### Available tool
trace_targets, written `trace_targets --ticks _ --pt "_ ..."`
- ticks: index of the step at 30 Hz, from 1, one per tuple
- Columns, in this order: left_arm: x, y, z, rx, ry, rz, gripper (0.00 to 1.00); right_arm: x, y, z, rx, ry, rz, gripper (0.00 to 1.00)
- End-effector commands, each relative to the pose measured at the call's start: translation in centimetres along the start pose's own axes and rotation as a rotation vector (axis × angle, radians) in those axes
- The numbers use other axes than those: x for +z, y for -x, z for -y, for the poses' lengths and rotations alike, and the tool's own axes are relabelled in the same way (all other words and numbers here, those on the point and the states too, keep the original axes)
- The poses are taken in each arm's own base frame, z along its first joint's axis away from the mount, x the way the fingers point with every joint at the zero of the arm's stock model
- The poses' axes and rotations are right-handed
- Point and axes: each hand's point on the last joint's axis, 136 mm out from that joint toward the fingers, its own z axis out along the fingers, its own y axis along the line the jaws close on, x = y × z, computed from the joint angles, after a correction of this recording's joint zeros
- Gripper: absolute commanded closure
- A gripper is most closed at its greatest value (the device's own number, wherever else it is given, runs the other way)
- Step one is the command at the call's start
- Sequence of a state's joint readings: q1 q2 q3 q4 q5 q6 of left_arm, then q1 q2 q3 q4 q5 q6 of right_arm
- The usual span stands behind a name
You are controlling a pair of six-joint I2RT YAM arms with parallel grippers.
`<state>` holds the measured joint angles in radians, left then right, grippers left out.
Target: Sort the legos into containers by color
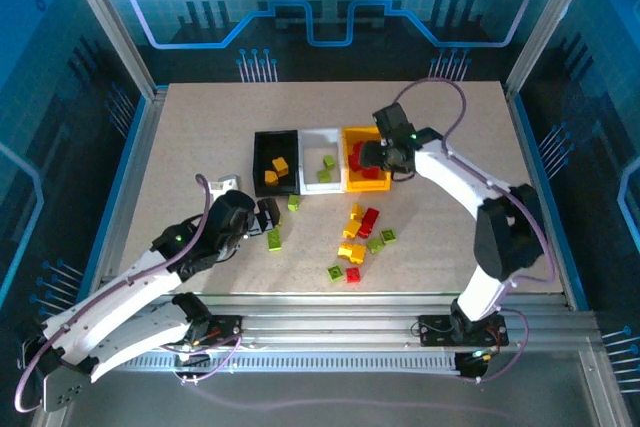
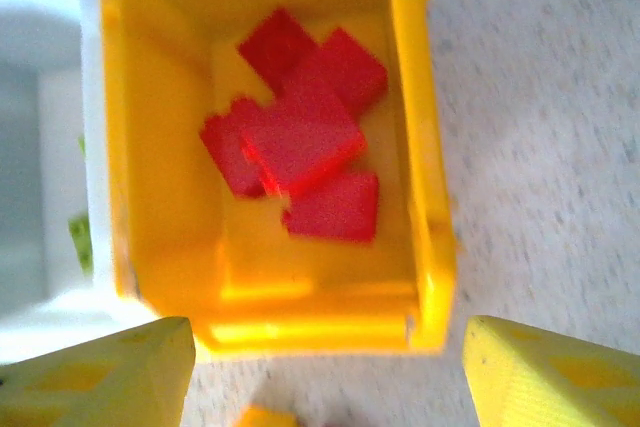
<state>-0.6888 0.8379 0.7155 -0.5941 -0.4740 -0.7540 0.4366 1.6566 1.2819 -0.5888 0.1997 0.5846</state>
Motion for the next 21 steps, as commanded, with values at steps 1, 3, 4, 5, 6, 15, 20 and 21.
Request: trace_targets --ticks 1,3,4,5,6,15,20,21 --pt "0.5 -0.6 -0.6 -0.002 0.011 -0.018 0.01 -1.2 -5.8 1.7 0.001 -0.024 -0.122 0.28" --pt "0.7 -0.9 -0.8 -0.004 0.016 -0.025 0.01 -1.4 -8.8 2.5 -0.013 -0.031 -0.181 0.29" --pt "0.7 -1.0 -0.8 -0.006 0.016 -0.028 0.01 -1.5 -10.3 2.8 -0.028 -0.03 -0.213 0.3" --pt "0.8 -1.1 -0.9 -0.008 0.019 -0.03 0.01 -1.5 -11.4 2.7 -0.044 -0.021 -0.238 0.3" --pt "0.9 -1.2 -1.0 -0.01 0.021 -0.033 0.01 -1.5 -12.6 2.6 -0.061 -0.014 -0.272 0.3" --pt "1.1 -1.6 -1.2 -0.02 0.024 -0.045 0.01 0.5 -17.1 2.8 -0.121 -0.042 -0.382 0.31" --pt "1.0 -1.5 -1.2 -0.016 0.025 -0.047 0.01 1.9 -17.4 4.0 -0.132 -0.119 -0.398 0.38" --pt "1.0 -1.5 -1.3 -0.016 0.026 -0.047 0.01 1.9 -17.4 4.3 -0.129 -0.13 -0.394 0.4"
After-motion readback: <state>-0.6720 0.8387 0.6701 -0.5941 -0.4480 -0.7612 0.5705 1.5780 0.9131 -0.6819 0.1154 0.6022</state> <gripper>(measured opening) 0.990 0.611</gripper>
